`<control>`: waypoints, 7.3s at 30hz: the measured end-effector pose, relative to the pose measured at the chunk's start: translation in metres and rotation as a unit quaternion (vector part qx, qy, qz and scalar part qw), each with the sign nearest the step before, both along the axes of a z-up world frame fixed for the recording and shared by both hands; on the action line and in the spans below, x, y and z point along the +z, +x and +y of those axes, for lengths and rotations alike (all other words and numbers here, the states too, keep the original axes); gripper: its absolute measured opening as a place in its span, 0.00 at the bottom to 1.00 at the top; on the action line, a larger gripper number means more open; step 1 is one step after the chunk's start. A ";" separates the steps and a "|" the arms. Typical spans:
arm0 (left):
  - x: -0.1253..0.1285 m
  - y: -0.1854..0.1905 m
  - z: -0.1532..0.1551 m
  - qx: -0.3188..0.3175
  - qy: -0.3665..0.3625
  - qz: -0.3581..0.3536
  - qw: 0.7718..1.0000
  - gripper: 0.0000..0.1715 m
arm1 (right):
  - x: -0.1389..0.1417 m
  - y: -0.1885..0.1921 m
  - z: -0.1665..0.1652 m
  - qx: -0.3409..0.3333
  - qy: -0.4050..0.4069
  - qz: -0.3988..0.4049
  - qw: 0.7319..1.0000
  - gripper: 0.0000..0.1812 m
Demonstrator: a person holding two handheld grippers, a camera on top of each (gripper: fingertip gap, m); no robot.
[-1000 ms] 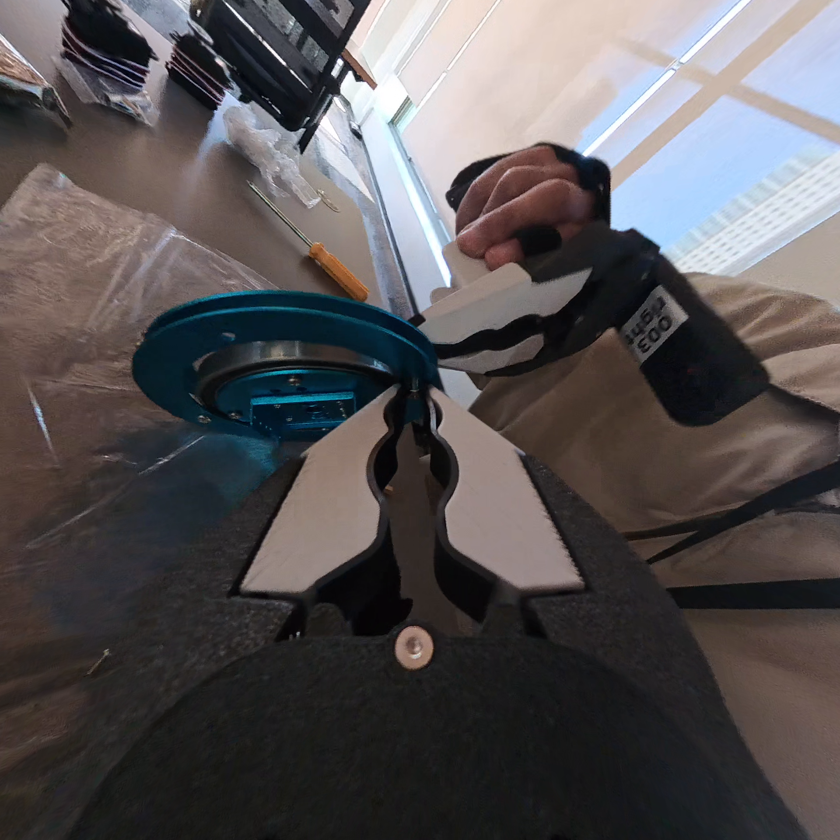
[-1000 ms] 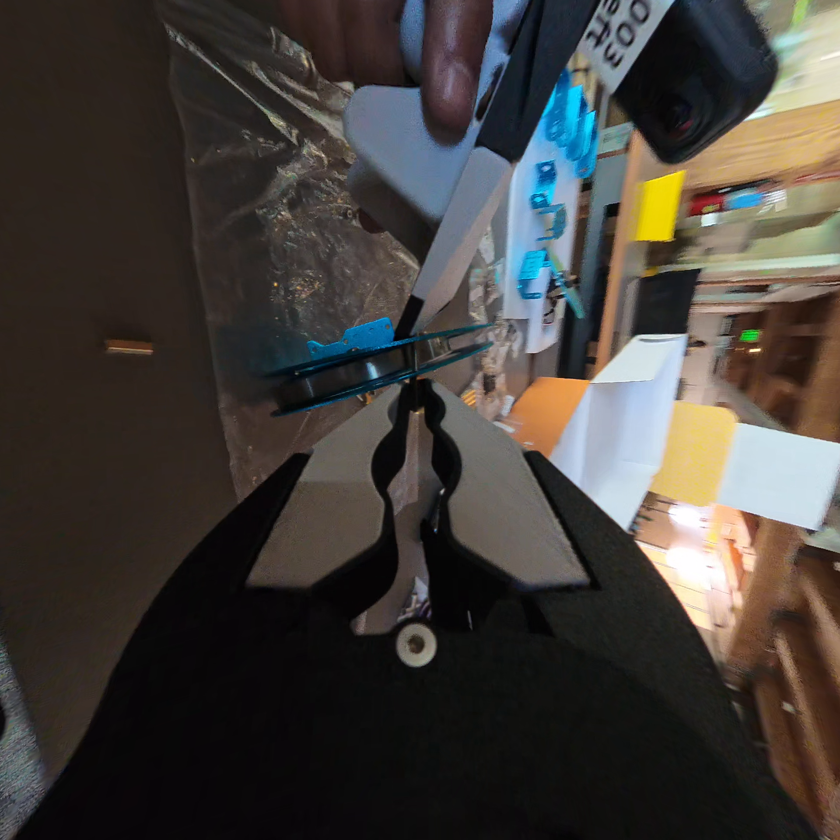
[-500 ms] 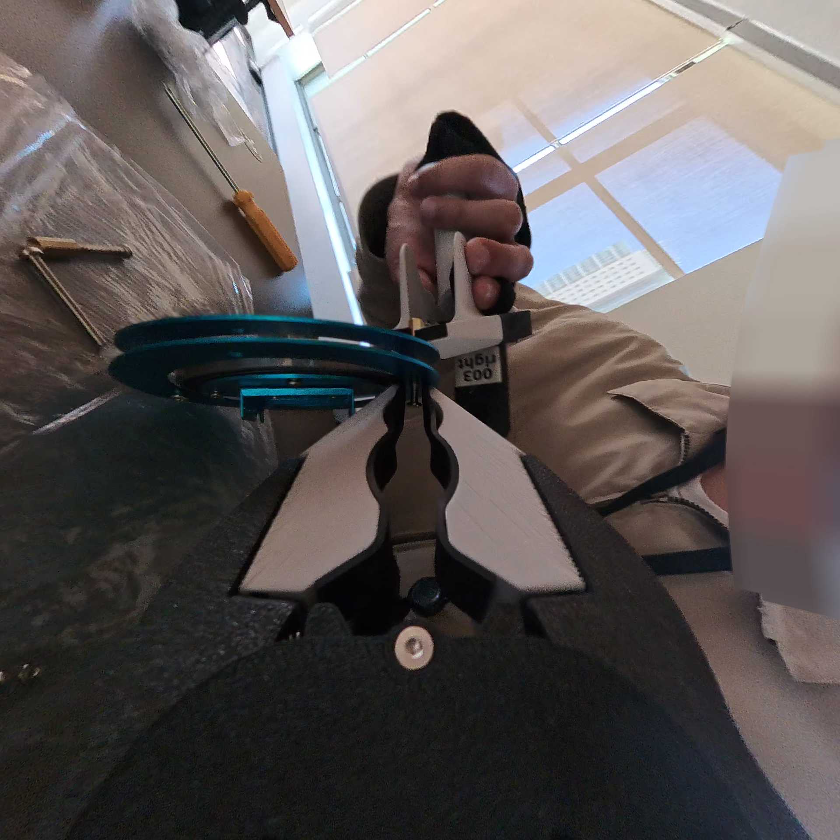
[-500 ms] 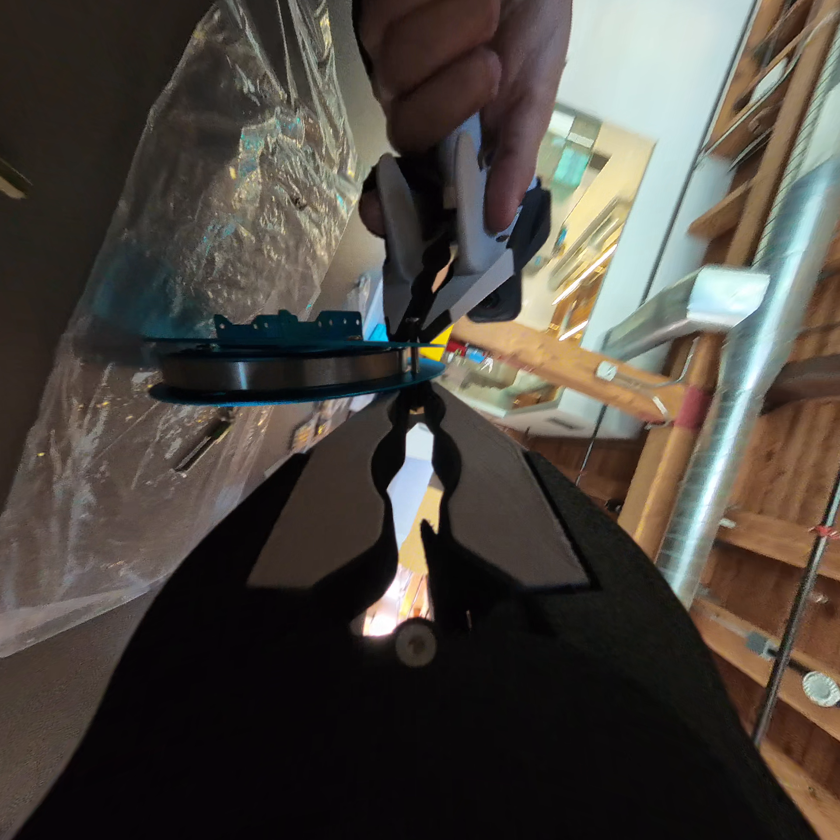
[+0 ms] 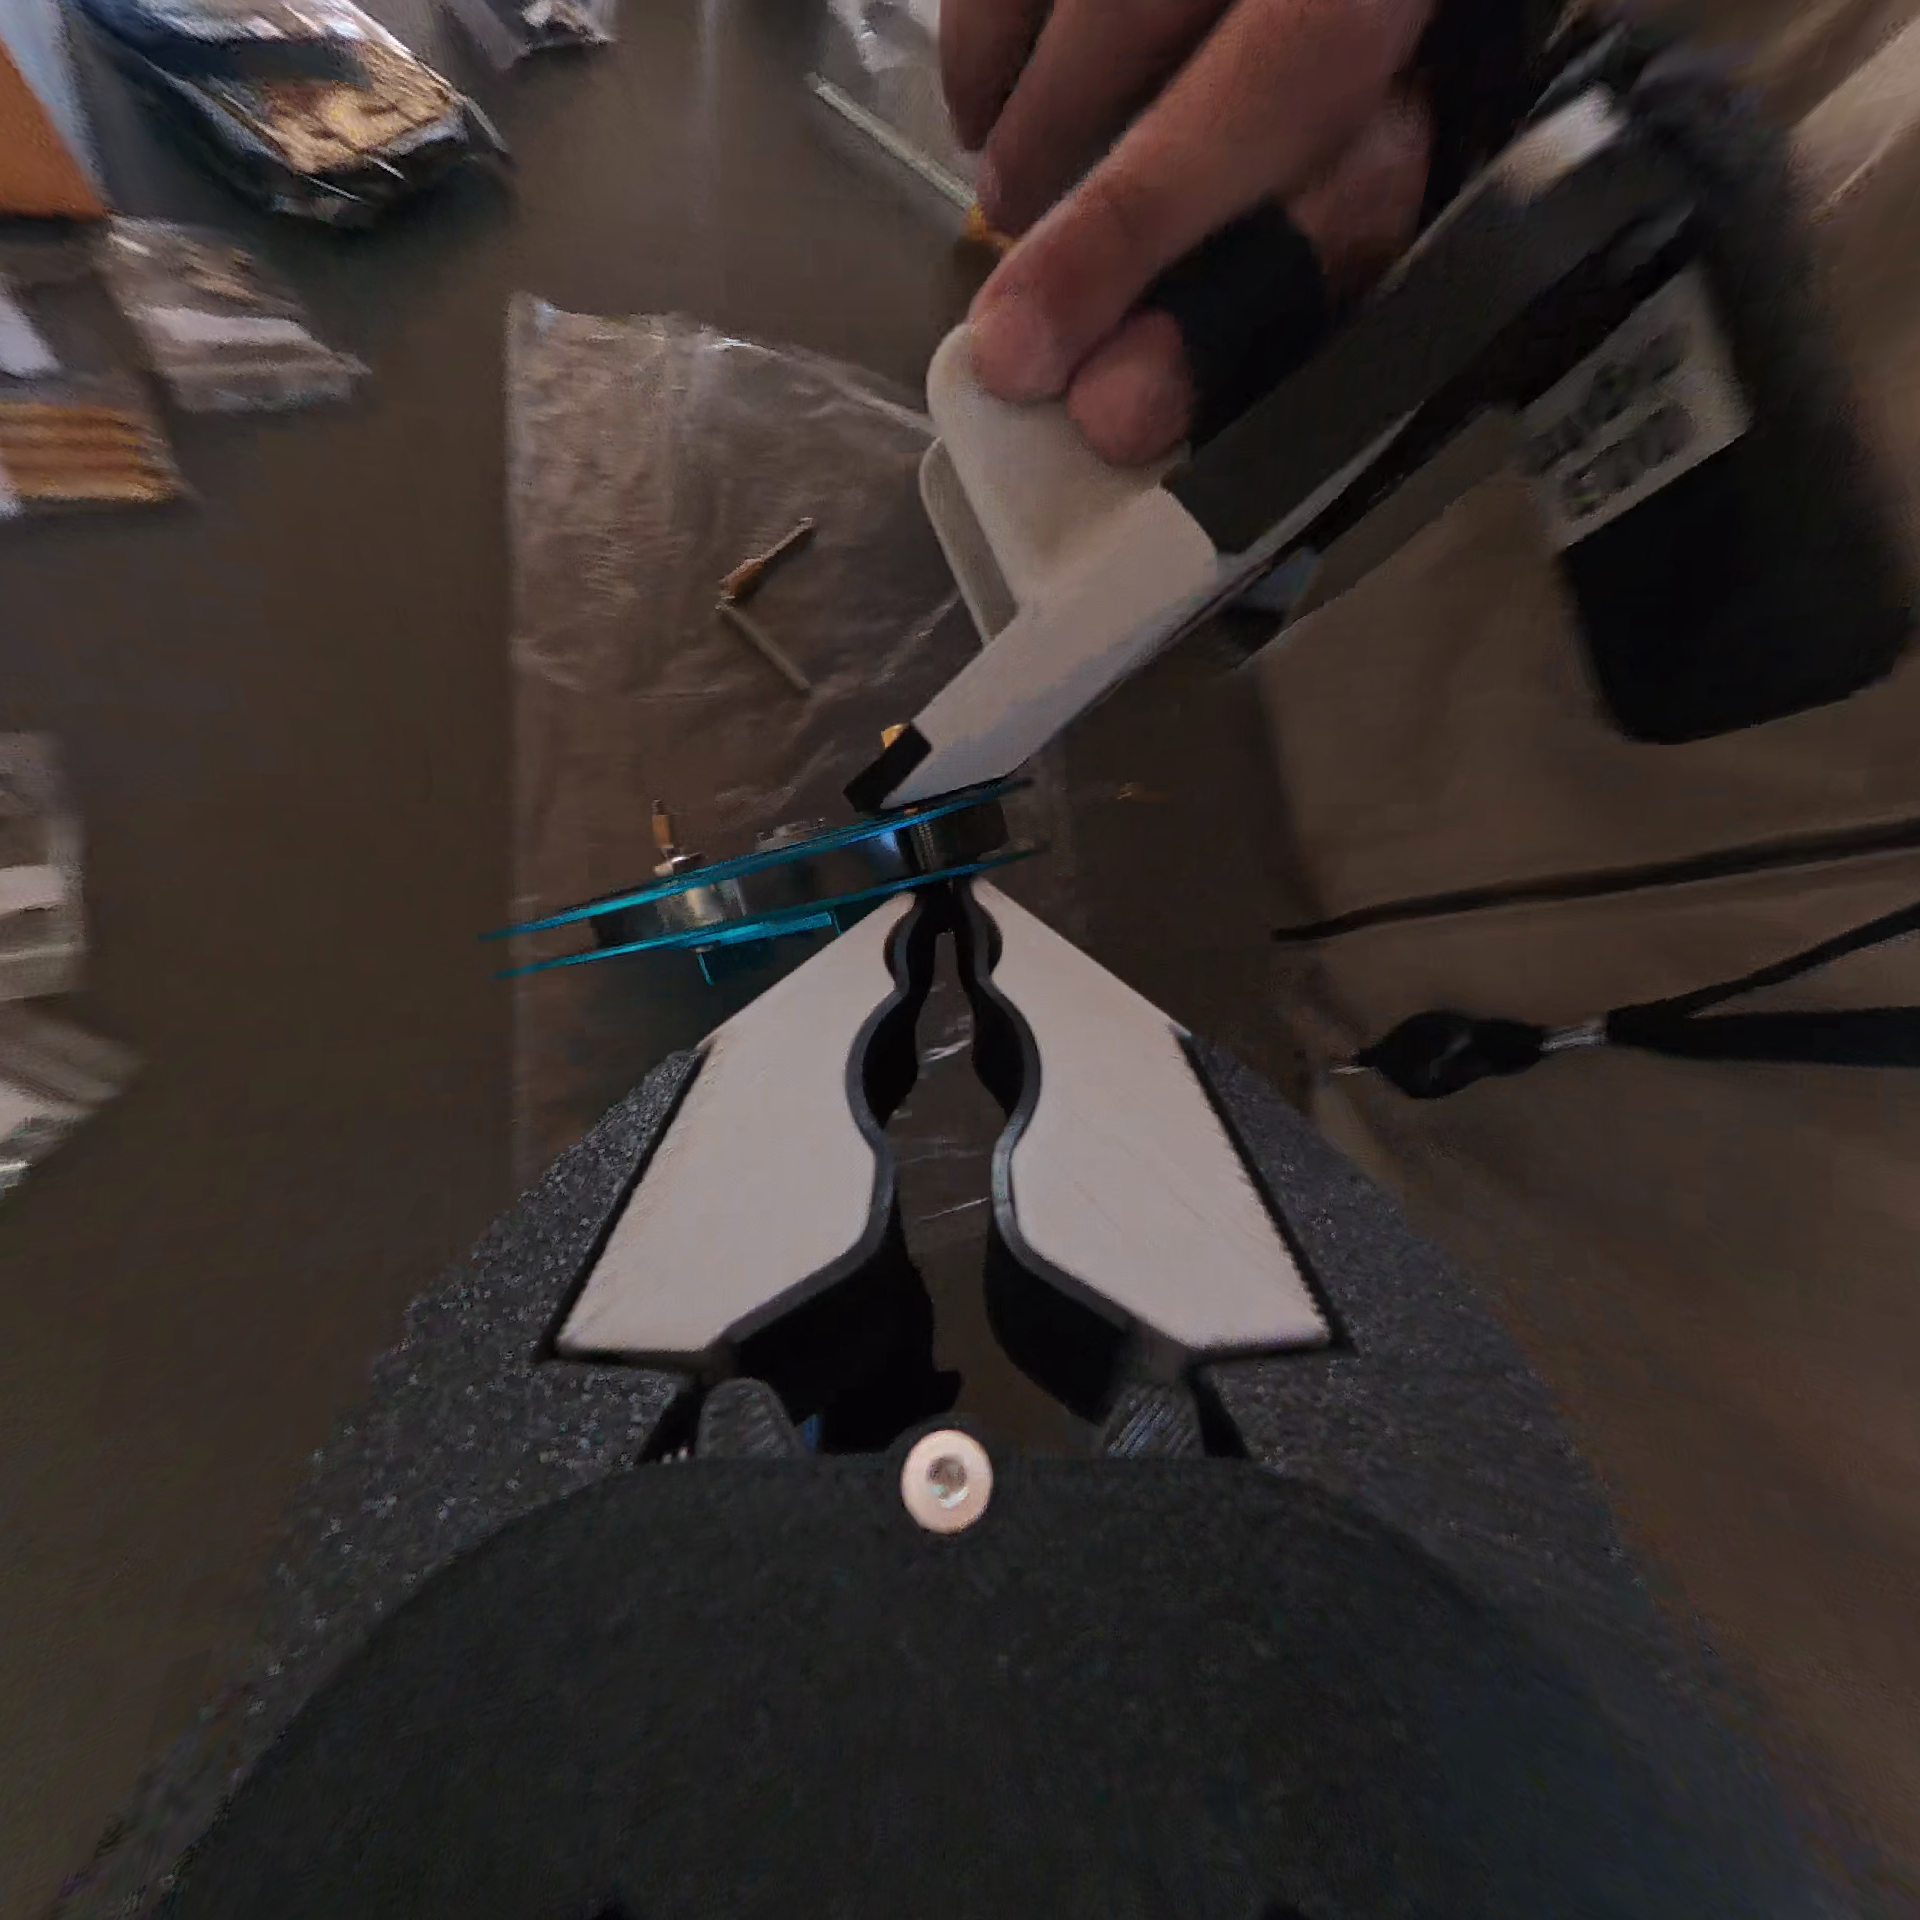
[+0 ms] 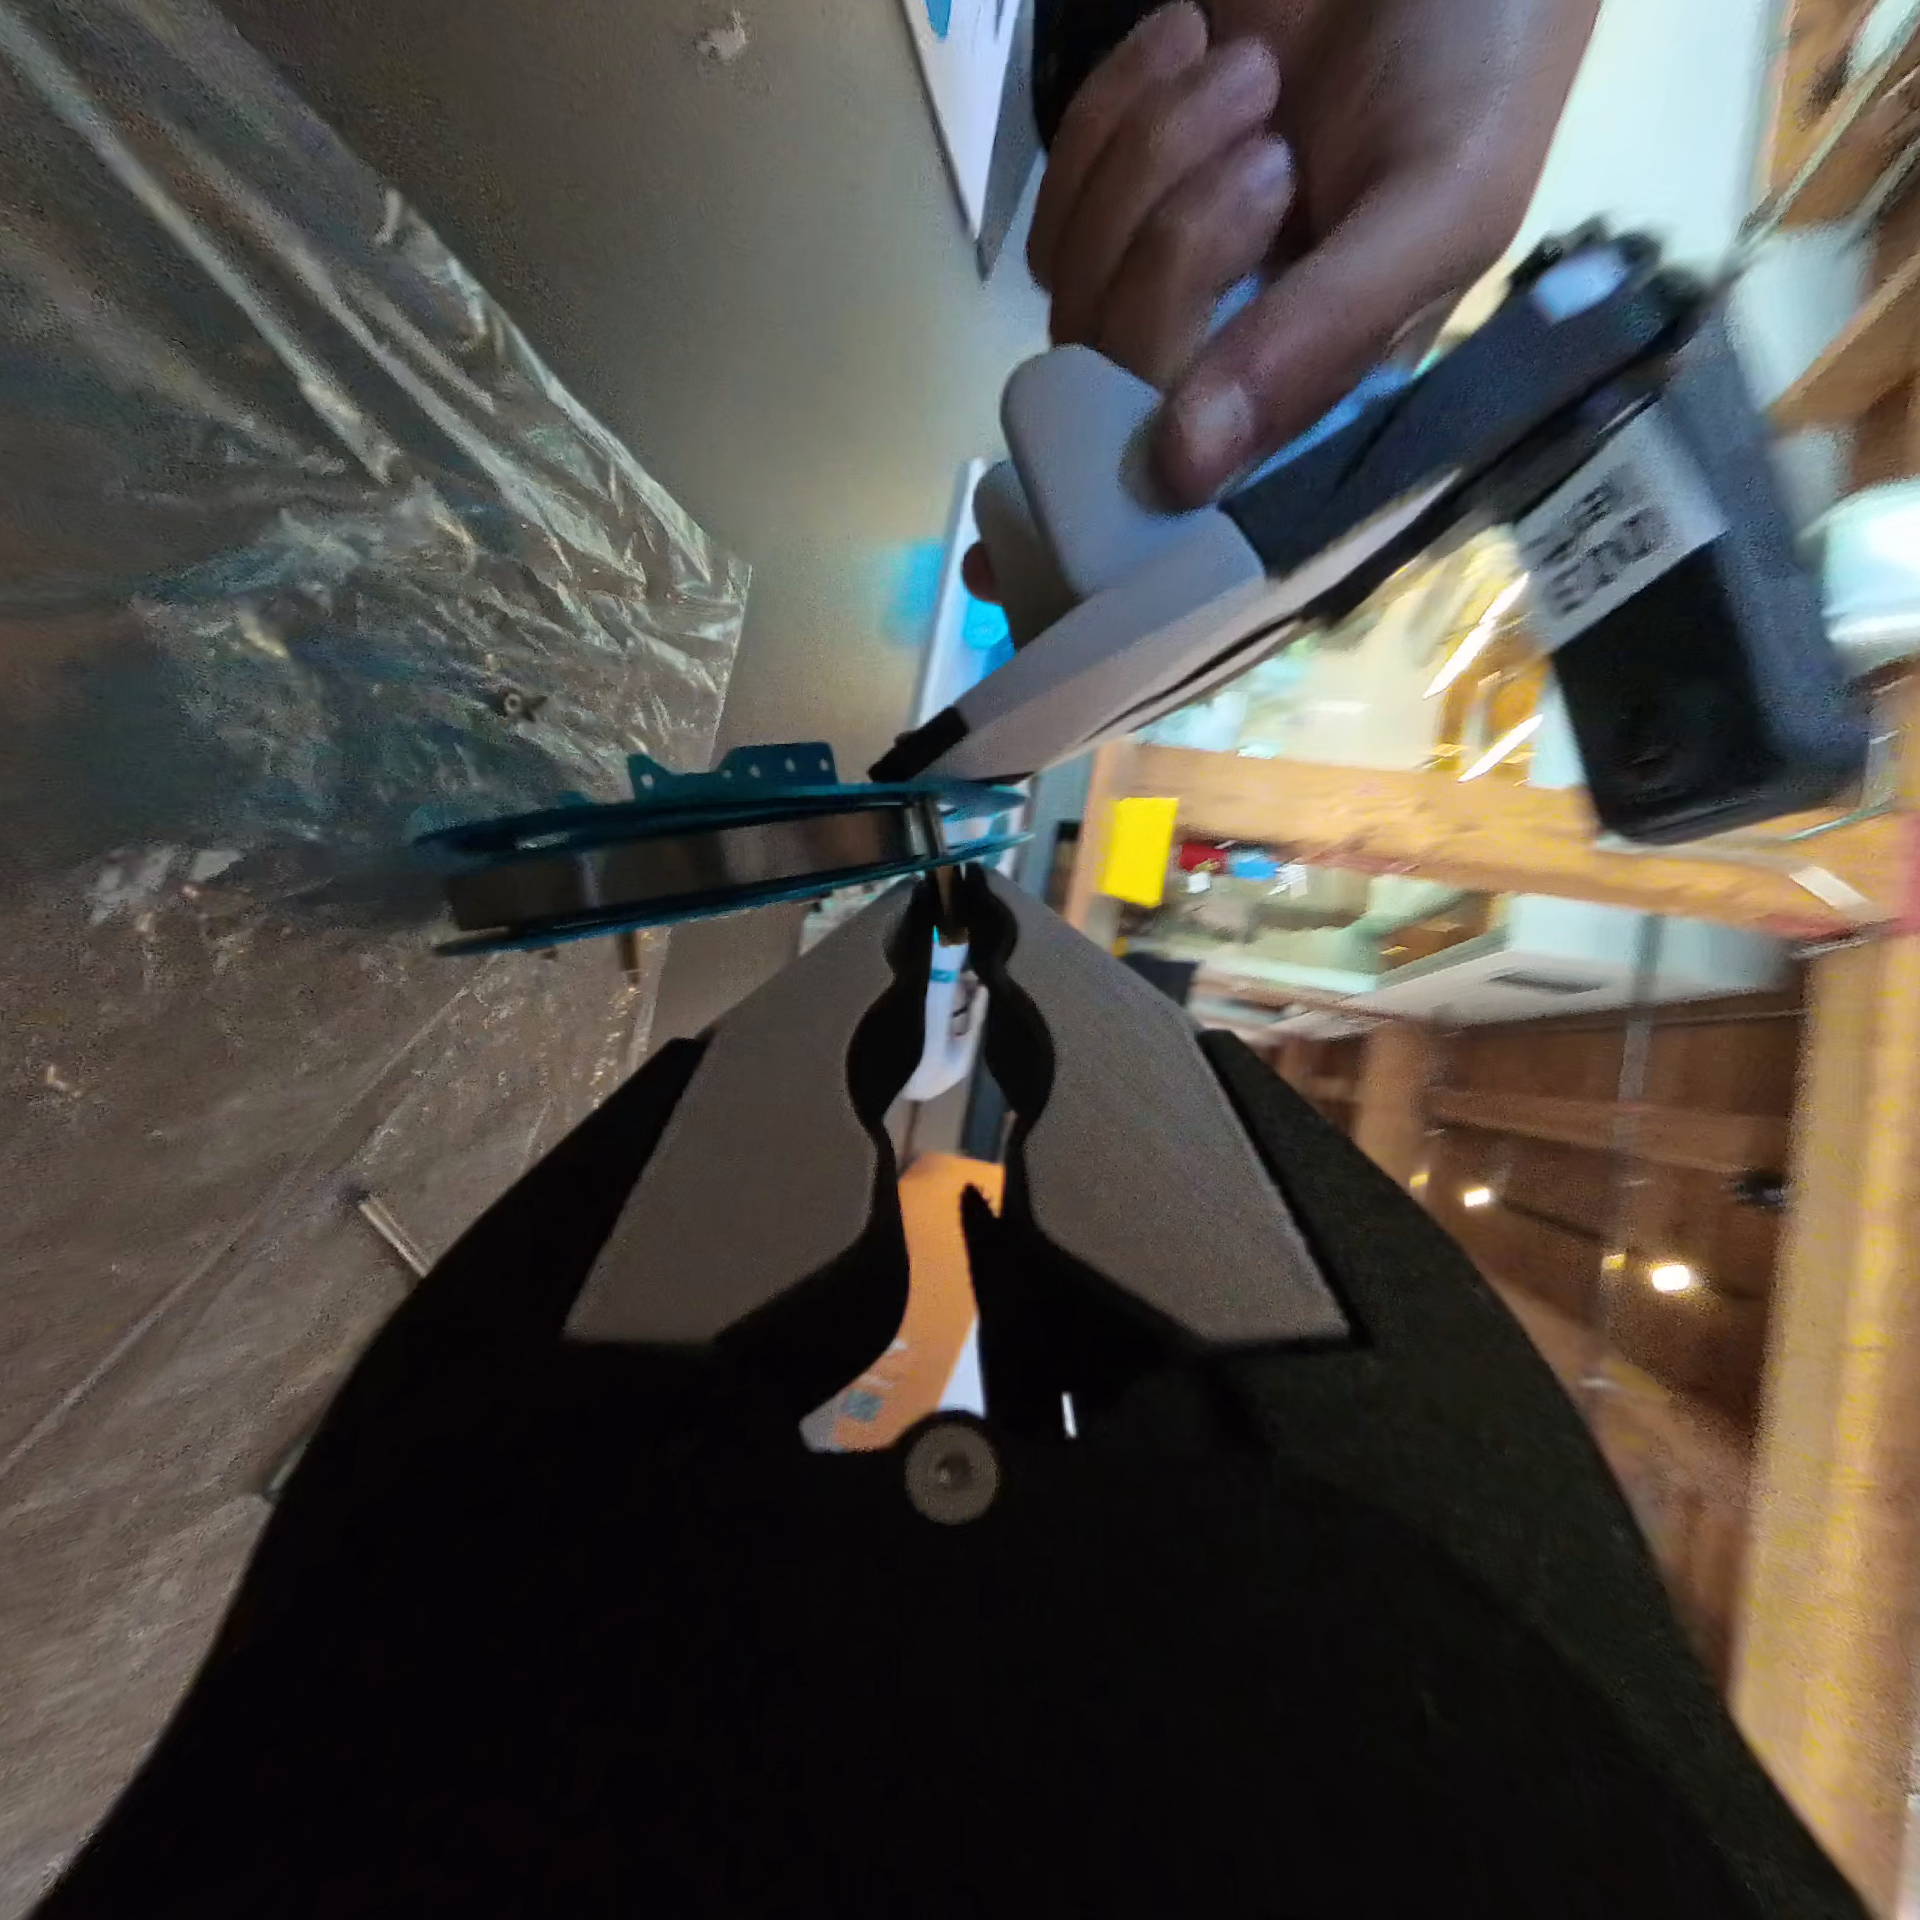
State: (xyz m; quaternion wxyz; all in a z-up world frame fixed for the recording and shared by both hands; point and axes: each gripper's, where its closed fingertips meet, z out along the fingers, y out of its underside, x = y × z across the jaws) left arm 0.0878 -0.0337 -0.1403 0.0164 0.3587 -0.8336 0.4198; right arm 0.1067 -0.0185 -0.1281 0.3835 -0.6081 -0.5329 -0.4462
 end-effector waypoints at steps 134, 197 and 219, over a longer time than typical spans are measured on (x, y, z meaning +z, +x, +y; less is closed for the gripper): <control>0.008 0.030 -0.023 -0.007 0.362 -0.384 0.850 0.00 | -0.009 -0.003 -0.057 -0.182 -0.651 0.687 0.266 0.02; -0.003 0.037 -0.008 0.010 0.089 -0.122 0.988 0.01 | -0.002 0.040 -0.016 -0.105 0.078 0.039 0.991 0.02; -0.003 0.038 -0.027 -0.029 0.492 -0.515 0.701 0.00 | -0.008 0.014 -0.062 -0.159 -0.694 0.638 0.294 0.02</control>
